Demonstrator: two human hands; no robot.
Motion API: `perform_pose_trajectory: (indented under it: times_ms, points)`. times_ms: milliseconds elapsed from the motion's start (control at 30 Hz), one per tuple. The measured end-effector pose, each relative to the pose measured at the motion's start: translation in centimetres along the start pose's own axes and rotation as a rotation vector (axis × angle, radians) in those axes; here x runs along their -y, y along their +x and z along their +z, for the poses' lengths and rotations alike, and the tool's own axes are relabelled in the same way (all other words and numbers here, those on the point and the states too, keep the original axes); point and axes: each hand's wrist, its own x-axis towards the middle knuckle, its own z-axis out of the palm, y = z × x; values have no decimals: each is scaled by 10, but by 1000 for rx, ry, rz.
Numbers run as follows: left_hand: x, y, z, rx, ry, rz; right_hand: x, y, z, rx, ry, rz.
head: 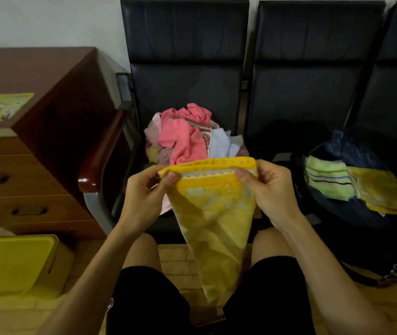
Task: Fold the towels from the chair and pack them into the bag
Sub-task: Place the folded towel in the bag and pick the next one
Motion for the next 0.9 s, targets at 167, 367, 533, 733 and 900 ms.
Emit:
perform_pose_trajectory:
  times_ms: [167,367,533,733,900]
  points:
    - [-4,2,5,72,17,-12,-1,-4,-10,-42,27,45]
    - [-10,8,8,123,90,25,5,-6,-19,-80,60,67]
    - [-22,4,14,109,34,44,7,-10,-19,-96,122,66]
    - [-36,8,34,38,-14,109,11,-13,-26,-85,286,156]
    - [-44,19,52,-4,-104,70,-24,-40,-18,76,286,419]
